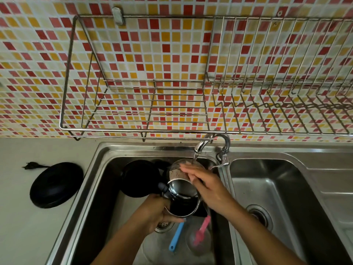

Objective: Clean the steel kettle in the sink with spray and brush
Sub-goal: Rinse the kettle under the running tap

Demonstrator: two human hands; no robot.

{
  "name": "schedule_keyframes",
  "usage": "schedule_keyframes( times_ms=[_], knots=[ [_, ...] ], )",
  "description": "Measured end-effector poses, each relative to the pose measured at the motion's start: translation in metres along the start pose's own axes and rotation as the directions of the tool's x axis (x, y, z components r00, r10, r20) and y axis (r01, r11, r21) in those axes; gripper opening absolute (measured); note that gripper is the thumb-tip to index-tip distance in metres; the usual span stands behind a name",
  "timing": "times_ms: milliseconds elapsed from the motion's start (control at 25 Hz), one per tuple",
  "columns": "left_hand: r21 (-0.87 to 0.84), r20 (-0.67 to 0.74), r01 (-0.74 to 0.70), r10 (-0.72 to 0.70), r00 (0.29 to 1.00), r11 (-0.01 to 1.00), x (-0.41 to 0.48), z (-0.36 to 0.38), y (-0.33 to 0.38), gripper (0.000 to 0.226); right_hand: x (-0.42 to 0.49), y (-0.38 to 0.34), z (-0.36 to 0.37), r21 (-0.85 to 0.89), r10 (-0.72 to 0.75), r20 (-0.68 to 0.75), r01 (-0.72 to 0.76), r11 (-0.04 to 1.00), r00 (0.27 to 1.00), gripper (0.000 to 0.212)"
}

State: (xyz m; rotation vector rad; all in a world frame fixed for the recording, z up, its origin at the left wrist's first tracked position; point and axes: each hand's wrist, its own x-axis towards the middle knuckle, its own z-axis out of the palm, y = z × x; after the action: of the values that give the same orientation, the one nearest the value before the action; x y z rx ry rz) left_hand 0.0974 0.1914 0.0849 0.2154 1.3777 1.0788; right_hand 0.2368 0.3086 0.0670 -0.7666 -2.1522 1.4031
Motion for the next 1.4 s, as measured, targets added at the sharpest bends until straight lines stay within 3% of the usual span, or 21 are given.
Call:
schedule_keyframes(
  times_ms=[40, 200, 320, 440, 480, 560, 640, 680, 760, 880, 1000, 1200, 1280, 1320, 1400],
  knots=[
    [0.016, 0.016, 0.003, -0.003, 1.0, 1.0, 0.001, -0.001, -0.001, 0.037, -0.001, 0.007, -0.006, -0.007, 0.01, 0.002, -0.01, 1.0, 1.0, 0.033],
    [0.051, 0.05, 0.021, -0.023, 0.998, 0.998, 0.006, 0.001, -0.006, 0.038, 0.029, 0.023, -0.016, 0.031, 0.269, -0.026, -0.268, 0.963, 0.963, 0.031],
    [-0.016, 0.04, 0.0, 0.001, 0.999, 1.0, 0.006, 0.002, -0.005, 0.041, 0.029, 0.002, 0.004, -0.078, 0.095, 0.141, -0.085, 0.993, 0.985, 0.029],
    [-0.007, 0.013, -0.01, 0.01, 1.0, 1.0, 0.008, -0.004, -0.01, 0.042, 0.007, 0.0, 0.007, -0.025, -0.074, 0.163, 0.079, 0.997, 0.984, 0.032],
    [0.01, 0.007, -0.007, 0.007, 1.0, 1.0, 0.008, -0.007, -0.012, 0.043, 0.005, 0.007, 0.003, 0.031, -0.052, 0.155, 0.048, 0.998, 0.987, 0.033],
    [0.011, 0.003, 0.018, -0.018, 1.0, 1.0, 0.006, -0.01, -0.015, 0.046, 0.013, 0.028, -0.004, 0.104, 0.179, 0.101, -0.19, 0.976, 0.979, 0.033],
    [-0.034, 0.006, 0.044, -0.044, 0.999, 0.998, 0.001, -0.01, -0.015, 0.046, 0.022, 0.045, -0.009, 0.097, 0.428, 0.071, -0.433, 0.896, 0.901, 0.037],
    [-0.056, 0.008, 0.047, -0.047, 0.999, 0.997, 0.0, -0.01, -0.015, 0.046, 0.023, 0.048, -0.008, 0.096, 0.485, 0.081, -0.491, 0.866, 0.871, 0.046],
    [-0.1, 0.001, 0.043, -0.043, 0.999, 0.994, -0.001, -0.01, -0.016, 0.047, 0.017, 0.042, -0.001, 0.096, 0.5, 0.114, -0.51, 0.855, 0.859, 0.067],
    [-0.176, -0.032, -0.009, 0.003, 0.999, 0.984, 0.002, -0.011, -0.016, 0.045, 0.006, 0.014, 0.015, 0.081, 0.467, 0.148, -0.482, 0.873, 0.872, 0.082],
    [-0.173, -0.073, -0.054, 0.042, 0.996, 0.983, 0.002, -0.009, -0.01, 0.043, -0.003, 0.003, 0.023, -0.138, 0.387, 0.071, -0.375, 0.917, 0.919, 0.08],
    [0.027, 0.013, -0.047, 0.047, 0.999, 0.999, -0.005, -0.013, -0.001, 0.048, 0.017, -0.006, 0.005, -0.31, 0.271, -0.174, -0.314, 0.897, 0.947, 0.036],
    [0.152, -0.054, -0.118, 0.127, 0.99, 0.981, -0.007, -0.023, -0.003, 0.05, 0.026, -0.008, -0.007, -0.323, 0.277, -0.191, -0.327, 0.888, 0.942, 0.028],
    [0.267, -0.149, -0.219, 0.265, 0.953, 0.939, -0.005, -0.032, -0.005, 0.049, 0.03, -0.01, -0.013, -0.322, 0.289, -0.182, -0.335, 0.885, 0.94, 0.029],
    [0.589, -0.259, -0.388, 0.62, 0.74, 0.709, 0.008, -0.055, -0.003, 0.05, 0.033, -0.012, -0.023, -0.35, 0.299, -0.134, -0.327, 0.878, 0.945, 0.033]
  ],
)
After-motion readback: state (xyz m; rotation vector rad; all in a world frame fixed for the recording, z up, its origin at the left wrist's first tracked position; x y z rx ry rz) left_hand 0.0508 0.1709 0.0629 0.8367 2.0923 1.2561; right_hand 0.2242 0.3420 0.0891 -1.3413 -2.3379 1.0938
